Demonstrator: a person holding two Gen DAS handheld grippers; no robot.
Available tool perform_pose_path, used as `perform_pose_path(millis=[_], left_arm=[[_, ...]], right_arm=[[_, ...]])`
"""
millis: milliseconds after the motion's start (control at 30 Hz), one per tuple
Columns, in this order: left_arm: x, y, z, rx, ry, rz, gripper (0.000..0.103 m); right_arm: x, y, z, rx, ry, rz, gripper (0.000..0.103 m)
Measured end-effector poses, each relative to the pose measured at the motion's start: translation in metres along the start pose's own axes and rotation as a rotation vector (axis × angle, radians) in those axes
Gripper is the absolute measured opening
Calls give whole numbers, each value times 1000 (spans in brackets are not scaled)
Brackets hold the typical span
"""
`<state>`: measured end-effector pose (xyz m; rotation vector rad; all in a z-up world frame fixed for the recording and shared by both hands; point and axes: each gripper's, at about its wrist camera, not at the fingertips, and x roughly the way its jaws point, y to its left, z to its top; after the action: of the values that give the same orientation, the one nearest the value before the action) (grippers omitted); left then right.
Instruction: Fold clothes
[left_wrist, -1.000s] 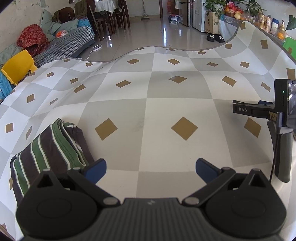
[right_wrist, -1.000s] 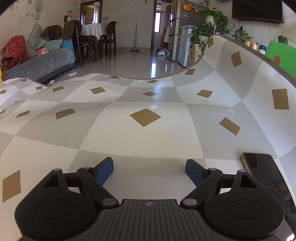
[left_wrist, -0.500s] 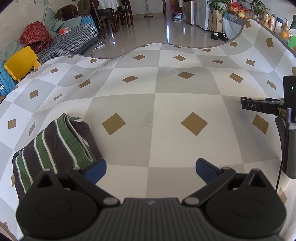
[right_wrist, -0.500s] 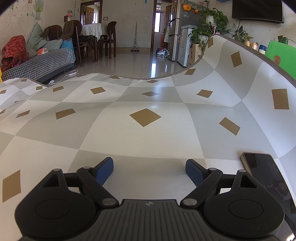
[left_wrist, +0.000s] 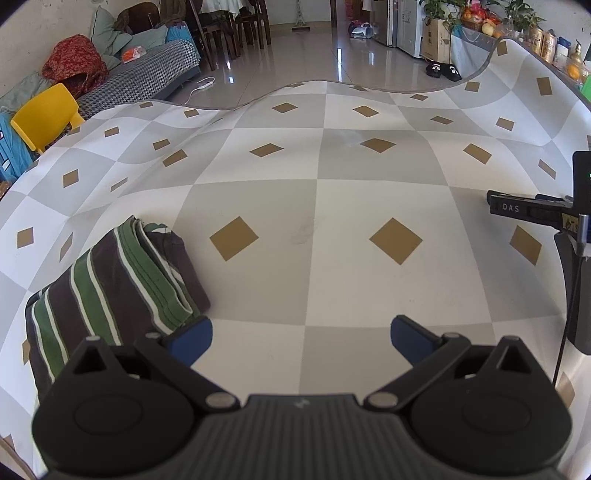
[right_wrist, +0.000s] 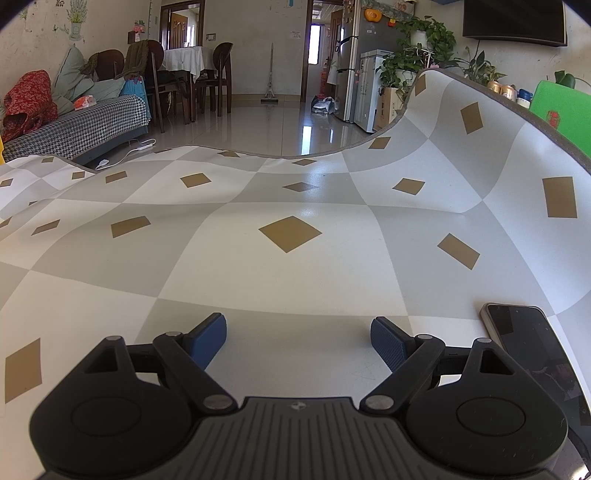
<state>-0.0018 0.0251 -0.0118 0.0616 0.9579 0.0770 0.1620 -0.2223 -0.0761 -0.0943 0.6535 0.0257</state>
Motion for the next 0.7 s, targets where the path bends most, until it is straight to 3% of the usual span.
perform_pose_path(millis=[700], left_arm=[[5,6,-2,-24,37,12,103]], right_arm=[[0,0,0,0,0,0,85]])
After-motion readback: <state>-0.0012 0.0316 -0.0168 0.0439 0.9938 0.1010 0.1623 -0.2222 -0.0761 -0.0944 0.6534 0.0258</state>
